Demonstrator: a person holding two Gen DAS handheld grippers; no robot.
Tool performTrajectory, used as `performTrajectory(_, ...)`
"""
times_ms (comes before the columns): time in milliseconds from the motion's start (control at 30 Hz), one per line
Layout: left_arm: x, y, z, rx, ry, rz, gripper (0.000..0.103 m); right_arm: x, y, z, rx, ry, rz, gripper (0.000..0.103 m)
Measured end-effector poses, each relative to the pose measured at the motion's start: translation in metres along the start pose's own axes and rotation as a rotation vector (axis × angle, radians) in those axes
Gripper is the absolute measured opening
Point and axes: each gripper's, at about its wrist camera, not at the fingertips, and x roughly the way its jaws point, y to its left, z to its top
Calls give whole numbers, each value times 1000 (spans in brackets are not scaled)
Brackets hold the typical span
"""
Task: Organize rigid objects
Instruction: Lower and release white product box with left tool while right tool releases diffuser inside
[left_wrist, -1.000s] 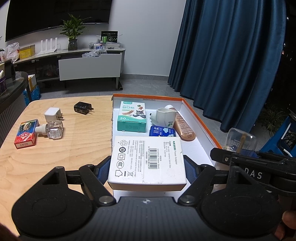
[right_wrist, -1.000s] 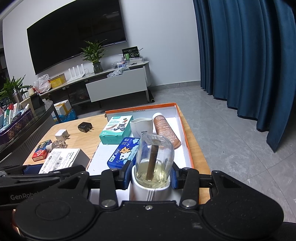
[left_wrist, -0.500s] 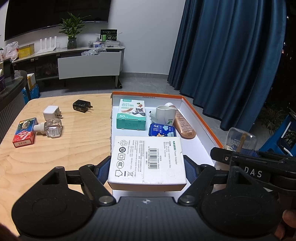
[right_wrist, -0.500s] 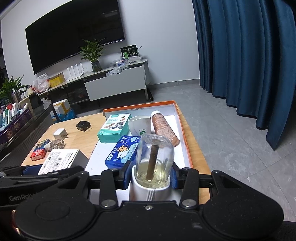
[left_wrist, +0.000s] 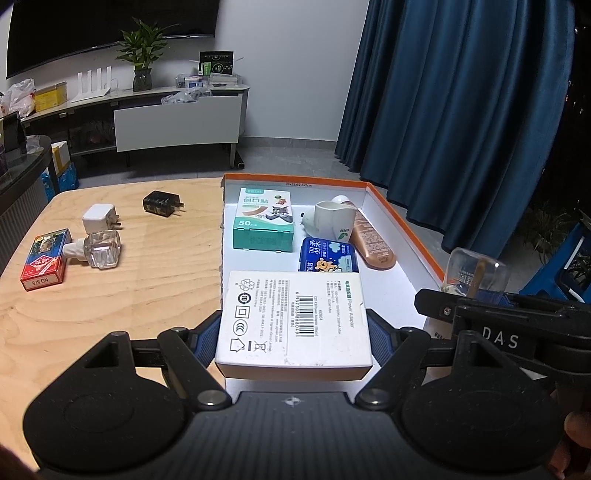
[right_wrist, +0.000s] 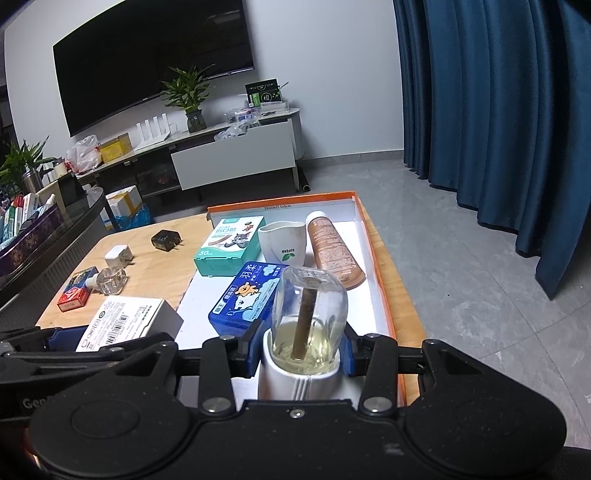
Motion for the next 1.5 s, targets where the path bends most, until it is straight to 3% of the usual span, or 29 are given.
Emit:
performTrajectory(467,14,1,0,17,31,7,79,33,1,11,-13,54,-18,51)
performTrajectory(567,16,0,0,24,37,8,79,31,-4,17,8,7,-15,61)
performTrajectory(700,20,-2,1,31,48,-1,79,18,-12,25,27,-75,-28,61)
performTrajectory(800,25,-6,2,44,52,-16,79,8,-17,28,46,-130,-39,67)
performTrajectory(933,30,-12,0,59,64,-69,80,1,-20,30,56,-150,-38,67)
performTrajectory(1067,30,-14,-1,77,67,-69,83,-4,-18,29,61,-155,-37,67)
performTrajectory(1233,23,-8,3,58,62,-39,89,-12,-12,29,56,-158,-25,69)
performTrajectory(1500,1,16,14,-2,28,69,95,-22,12,30,21,-148,16,78)
